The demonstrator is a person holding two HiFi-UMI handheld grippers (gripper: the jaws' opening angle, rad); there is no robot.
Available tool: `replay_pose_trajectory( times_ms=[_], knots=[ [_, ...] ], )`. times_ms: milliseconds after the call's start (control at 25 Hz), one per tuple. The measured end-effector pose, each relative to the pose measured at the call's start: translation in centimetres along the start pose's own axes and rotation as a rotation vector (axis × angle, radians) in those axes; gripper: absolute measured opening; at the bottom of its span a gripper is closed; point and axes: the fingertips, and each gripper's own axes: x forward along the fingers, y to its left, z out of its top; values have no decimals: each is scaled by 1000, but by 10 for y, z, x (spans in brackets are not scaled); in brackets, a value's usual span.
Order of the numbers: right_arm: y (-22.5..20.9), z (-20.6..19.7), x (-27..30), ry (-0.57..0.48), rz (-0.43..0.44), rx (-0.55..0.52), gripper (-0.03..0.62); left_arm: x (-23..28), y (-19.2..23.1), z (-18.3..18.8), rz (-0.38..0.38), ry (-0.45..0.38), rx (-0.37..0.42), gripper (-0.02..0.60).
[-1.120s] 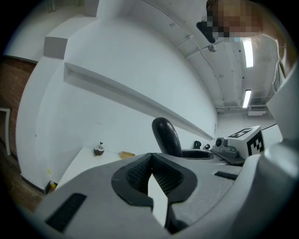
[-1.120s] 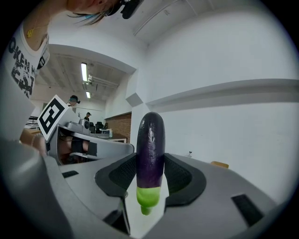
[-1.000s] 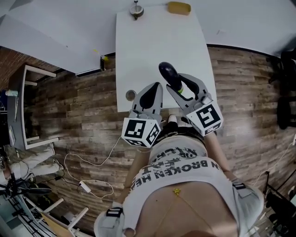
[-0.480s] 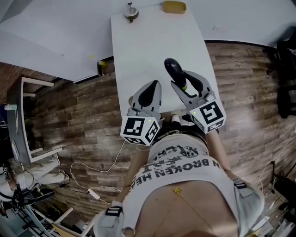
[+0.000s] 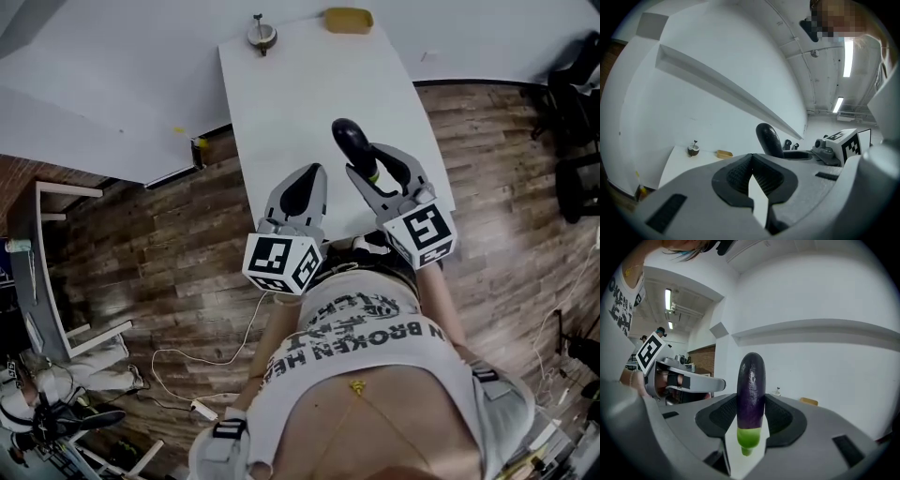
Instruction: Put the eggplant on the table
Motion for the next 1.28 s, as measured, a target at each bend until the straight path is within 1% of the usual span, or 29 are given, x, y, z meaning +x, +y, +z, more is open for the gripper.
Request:
replay_pose_trajectory(
  times_ms=[200,520,720,960,1160,1280],
  knots=[
    [14,10,24,6,3,-5,183,-8,24,11,8,-12,29,6],
    [27,6,52,29,-25,-14,183,-11,57,10,-26,1,5,6],
    [23,-6,56,74,-63,-15,183,-7,67,3,-43,25,-1,6],
    [4,-21,44,100,-87,1,183,0,56,-6,-41,50,3,6],
    [-16,-25,38,103,-48,-12,183,14,47,-11,6,51,-6,6],
    [-36,-28,31,121,-29,-23,183,28,37,-10,34,44,-20,6]
  ],
)
